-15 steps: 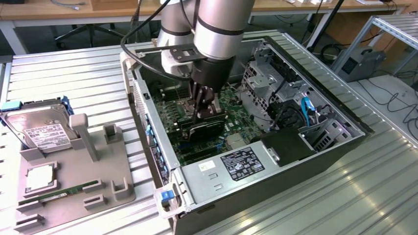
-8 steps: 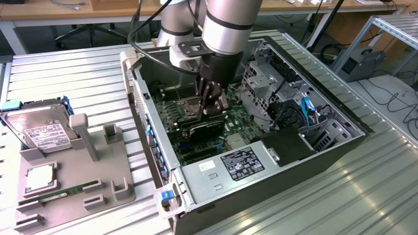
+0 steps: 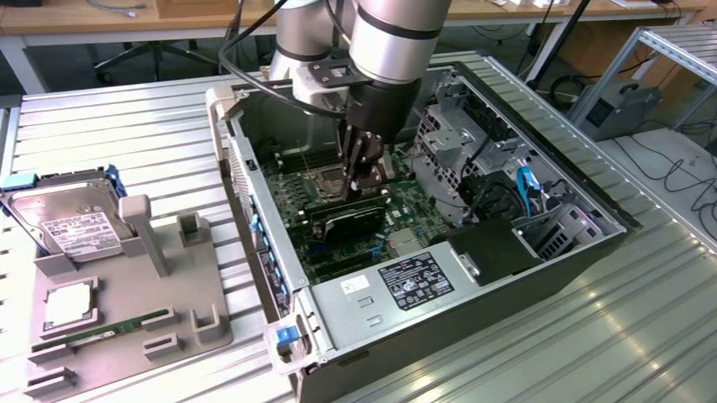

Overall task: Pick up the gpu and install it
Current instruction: 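Press down on the gpu until it lock into place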

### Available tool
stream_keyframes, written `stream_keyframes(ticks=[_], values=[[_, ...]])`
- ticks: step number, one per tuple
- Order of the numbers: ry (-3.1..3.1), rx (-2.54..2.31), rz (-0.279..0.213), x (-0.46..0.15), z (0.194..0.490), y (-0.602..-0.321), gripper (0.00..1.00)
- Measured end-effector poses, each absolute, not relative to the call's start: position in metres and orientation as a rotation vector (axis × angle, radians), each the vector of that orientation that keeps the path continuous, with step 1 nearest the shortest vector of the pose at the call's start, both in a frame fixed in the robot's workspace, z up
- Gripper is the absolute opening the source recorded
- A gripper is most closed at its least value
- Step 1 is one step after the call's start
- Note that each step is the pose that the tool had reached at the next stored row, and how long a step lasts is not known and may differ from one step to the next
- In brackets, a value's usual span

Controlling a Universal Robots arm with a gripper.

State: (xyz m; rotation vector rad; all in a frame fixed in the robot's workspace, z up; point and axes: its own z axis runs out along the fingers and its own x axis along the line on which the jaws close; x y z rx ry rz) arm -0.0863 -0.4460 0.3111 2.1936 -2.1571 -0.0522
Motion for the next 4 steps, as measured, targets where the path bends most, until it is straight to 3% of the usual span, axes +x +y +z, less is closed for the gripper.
stream_keyframes(ticks=[4], values=[[-2.157,2.193,-0.052,-0.0863,0.3112,-0.4460,0.11]])
